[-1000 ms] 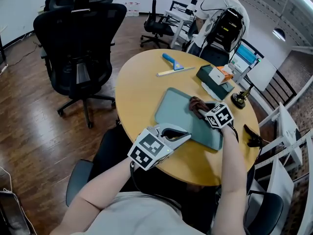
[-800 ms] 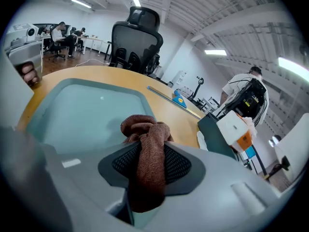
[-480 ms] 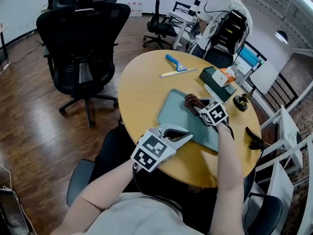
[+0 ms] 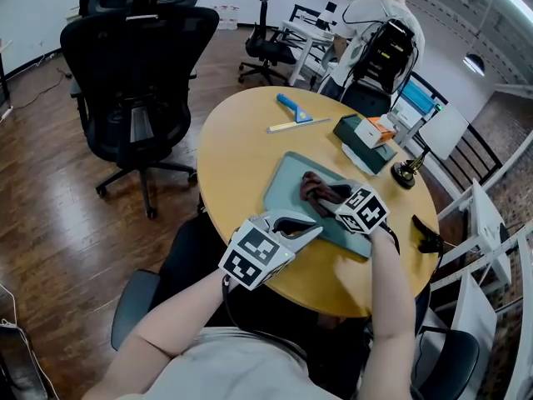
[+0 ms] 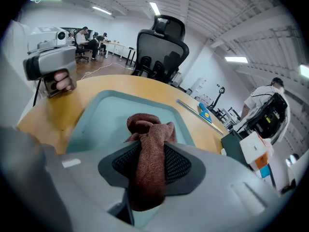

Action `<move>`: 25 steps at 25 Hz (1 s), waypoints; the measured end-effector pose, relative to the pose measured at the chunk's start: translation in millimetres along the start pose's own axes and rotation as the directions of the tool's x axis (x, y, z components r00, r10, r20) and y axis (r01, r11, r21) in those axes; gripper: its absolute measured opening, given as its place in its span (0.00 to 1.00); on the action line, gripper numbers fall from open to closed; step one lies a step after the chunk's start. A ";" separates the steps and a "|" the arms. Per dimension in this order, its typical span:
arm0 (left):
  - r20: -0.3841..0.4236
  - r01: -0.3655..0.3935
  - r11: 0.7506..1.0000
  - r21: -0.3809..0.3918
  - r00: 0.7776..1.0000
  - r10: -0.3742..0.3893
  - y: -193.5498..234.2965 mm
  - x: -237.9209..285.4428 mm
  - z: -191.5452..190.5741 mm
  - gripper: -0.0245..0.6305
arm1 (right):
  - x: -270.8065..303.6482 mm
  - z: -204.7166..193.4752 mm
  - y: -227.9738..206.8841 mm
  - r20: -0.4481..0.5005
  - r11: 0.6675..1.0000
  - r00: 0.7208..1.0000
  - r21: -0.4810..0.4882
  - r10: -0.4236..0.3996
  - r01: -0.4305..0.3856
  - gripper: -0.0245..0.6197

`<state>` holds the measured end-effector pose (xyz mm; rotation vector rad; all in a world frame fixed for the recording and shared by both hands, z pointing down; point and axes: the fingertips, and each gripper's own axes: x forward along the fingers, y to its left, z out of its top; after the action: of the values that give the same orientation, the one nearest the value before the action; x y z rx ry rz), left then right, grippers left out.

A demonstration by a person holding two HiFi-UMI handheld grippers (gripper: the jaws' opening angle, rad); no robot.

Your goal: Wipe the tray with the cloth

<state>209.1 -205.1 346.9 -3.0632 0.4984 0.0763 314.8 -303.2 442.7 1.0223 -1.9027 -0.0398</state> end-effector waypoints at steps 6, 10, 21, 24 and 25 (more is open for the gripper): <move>-0.003 0.005 1.000 -0.012 1.000 -0.005 -0.4 -0.6 0.4 0.53 | -12.8 8.4 28.6 0.027 0.998 0.999 -0.043 0.040 -0.039 0.25; 0.006 0.005 1.000 -0.010 1.000 -0.005 -0.4 -1.6 2.3 0.53 | -22.4 10.0 46.0 0.050 0.995 0.995 -0.058 0.081 -0.078 0.25; 0.025 0.003 1.000 -0.002 1.000 -0.003 0.1 -2.5 3.9 0.53 | -26.4 18.4 66.6 0.090 0.987 0.986 -0.087 0.141 -0.133 0.25; 0.025 0.000 1.000 0.003 1.000 0.000 -0.4 -0.9 3.1 0.53 | -20.8 26.7 68.2 0.111 0.983 0.980 -0.098 0.163 -0.152 0.25; 0.025 0.000 1.000 0.004 1.000 0.000 -0.8 -0.7 3.1 0.53 | -19.6 29.1 69.0 0.117 0.982 0.979 -0.103 0.169 -0.158 0.25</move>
<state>208.5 -204.0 343.9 -3.0541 0.4961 0.1133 253.5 -255.9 441.3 0.8137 -2.0734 -0.0990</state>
